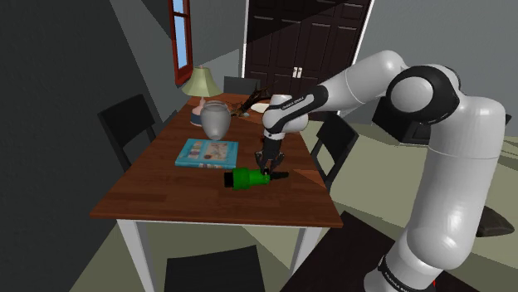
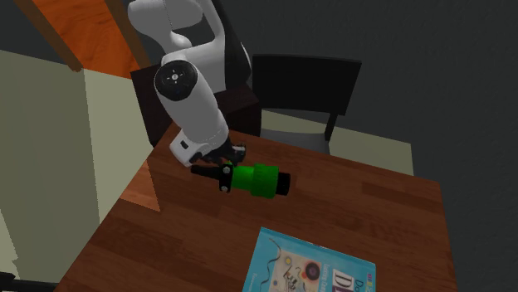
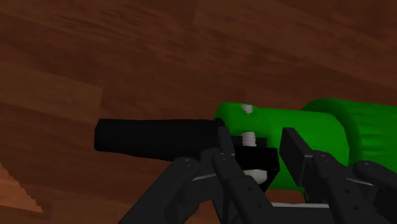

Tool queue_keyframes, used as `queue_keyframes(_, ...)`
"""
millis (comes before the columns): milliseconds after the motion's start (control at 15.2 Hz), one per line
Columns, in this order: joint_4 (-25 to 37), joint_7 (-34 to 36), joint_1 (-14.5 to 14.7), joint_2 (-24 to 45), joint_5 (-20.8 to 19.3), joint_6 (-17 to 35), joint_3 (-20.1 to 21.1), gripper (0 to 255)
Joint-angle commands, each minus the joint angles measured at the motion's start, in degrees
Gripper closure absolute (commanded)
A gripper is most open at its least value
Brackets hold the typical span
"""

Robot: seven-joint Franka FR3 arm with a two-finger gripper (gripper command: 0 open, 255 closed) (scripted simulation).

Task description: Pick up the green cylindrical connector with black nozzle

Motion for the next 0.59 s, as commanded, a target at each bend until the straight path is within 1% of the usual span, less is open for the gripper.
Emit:
queue_keyframes(0, 0.3, 0.2, 0.0, -1.0, -0.2, -1.3, 0.0, 255)
queue_keyframes(396, 1.9, 1.0, 0.0, -3.5, -0.7, -5.4, -0.2, 255)
queue_keyframes(528, 2.0, 1.0, 0.0, -3.6, -0.7, -5.5, -0.2, 255)
